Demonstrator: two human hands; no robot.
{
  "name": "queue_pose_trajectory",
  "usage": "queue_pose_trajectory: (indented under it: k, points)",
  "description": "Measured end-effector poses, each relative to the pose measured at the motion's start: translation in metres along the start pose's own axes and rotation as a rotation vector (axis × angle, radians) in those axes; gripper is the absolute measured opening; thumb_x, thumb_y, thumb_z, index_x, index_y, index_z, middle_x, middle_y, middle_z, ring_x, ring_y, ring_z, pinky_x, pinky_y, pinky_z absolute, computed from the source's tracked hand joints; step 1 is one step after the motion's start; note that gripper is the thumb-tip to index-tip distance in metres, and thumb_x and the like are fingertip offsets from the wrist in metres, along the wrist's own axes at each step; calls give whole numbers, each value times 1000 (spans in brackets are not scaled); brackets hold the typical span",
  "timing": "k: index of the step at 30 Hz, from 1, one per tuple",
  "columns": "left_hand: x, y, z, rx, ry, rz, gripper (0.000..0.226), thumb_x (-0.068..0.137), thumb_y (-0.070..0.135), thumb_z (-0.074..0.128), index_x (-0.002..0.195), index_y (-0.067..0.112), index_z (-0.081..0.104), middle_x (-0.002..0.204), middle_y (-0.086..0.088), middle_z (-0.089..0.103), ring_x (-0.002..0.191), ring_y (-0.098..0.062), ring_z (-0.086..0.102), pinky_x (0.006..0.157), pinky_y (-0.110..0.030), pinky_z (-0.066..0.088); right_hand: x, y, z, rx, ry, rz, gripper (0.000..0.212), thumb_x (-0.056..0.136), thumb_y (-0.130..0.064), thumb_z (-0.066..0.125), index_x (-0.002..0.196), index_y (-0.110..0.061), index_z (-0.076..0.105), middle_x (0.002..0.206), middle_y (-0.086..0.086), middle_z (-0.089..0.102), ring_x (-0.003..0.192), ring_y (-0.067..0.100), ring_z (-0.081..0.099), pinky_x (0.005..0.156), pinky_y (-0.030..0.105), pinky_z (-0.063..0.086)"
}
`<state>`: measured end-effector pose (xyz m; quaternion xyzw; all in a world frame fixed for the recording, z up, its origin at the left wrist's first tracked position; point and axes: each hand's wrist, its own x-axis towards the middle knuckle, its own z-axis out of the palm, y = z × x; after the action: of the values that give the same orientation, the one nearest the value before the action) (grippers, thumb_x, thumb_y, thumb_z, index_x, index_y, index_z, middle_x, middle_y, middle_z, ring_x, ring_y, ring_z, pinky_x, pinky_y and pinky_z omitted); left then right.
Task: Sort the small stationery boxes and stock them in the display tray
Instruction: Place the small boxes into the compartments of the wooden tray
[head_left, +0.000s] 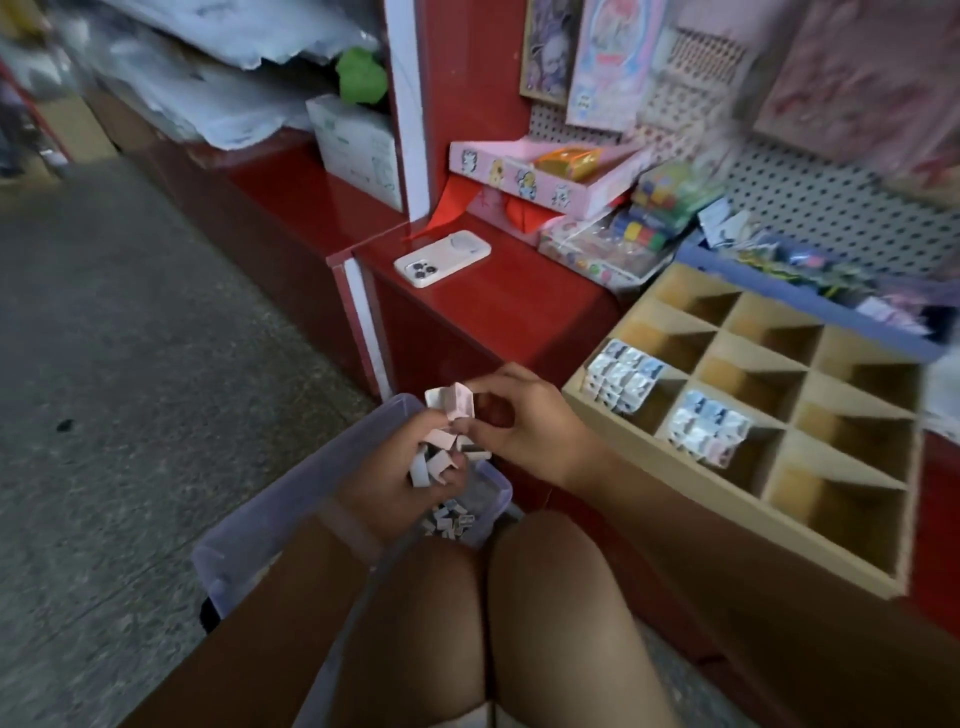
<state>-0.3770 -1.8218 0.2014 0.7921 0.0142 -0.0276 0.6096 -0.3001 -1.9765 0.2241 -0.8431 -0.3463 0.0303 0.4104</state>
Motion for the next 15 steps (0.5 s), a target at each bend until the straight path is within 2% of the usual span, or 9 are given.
queue_pose_trajectory:
  k: [1, 2, 3, 5, 6, 8, 10, 13, 15]
  points:
    - [-1, 8, 7, 79, -33, 48, 18, 77, 32, 63, 93, 30, 55, 78, 8, 58, 71, -7, 56, 63, -31, 48, -6, 2, -8, -15, 20, 18, 34, 79, -18, 75, 112, -14, 68, 96, 0, 55, 89, 13, 57, 77, 9, 38]
    - [0, 11, 14, 34, -51, 27, 18, 82, 26, 64, 97, 31, 56, 79, 8, 60, 72, -9, 56, 63, -36, 48, -10, 7, -16, -35, 41, 30, 35, 78, -20, 75, 111, -14, 68, 94, -1, 54, 86, 11, 56, 75, 8, 37]
    - [3, 8, 19, 63, -59, 41, 24, 85, 18, 65, 102, 32, 56, 82, 10, 62, 75, -7, 57, 65, -32, 49, -15, 11, -26, -67, 60, 41, 35, 77, -23, 76, 111, -15, 68, 92, 0, 55, 84, 11, 56, 74, 10, 39]
    - [17, 11, 39, 86, -38, 102, 40, 85, -1, 64, 111, 28, 53, 89, 18, 64, 80, 5, 59, 70, -11, 45, -25, 20, -47, -138, 88, 77, 35, 76, -27, 76, 109, -16, 70, 91, 4, 57, 82, 14, 57, 74, 20, 41]
    - [20, 16, 49, 70, -29, 121, 44, 84, -7, 63, 113, 23, 51, 88, 17, 64, 82, 11, 59, 72, -7, 43, -32, 23, -59, -171, 103, 93, 34, 76, -29, 76, 107, -15, 70, 89, 4, 57, 79, 15, 57, 73, 21, 41]
    - [23, 26, 66, 38, -78, 139, 44, 83, -15, 59, 115, 13, 49, 93, 10, 63, 80, 13, 59, 72, -5, 43, -46, 31, -84, -219, 157, 100, 32, 75, -32, 75, 100, -12, 72, 78, -7, 53, 71, 13, 53, 69, 21, 40]
    - [27, 38, 76, -90, -129, 89, 42, 83, -23, 51, 112, 7, 49, 99, 0, 60, 75, 6, 59, 66, -9, 46, -64, 46, -109, -263, 206, 145, 30, 74, -32, 74, 94, -10, 72, 71, -17, 44, 68, 10, 49, 67, 22, 40]
    - [37, 44, 87, -293, -200, -4, 41, 85, -27, 41, 109, 5, 50, 102, -8, 60, 74, -8, 54, 60, -15, 44, -91, 72, -137, -418, 125, 384, 30, 83, -35, 68, 106, -17, 68, 98, 0, 53, 92, 21, 58, 78, 31, 45]
    - [40, 53, 94, -395, -204, -73, 37, 88, -24, 38, 108, 5, 50, 100, -8, 60, 72, -9, 50, 57, -16, 41, -104, 84, -144, -536, 64, 484, 36, 87, -39, 60, 118, -21, 62, 118, 3, 50, 106, 23, 53, 78, 31, 44]
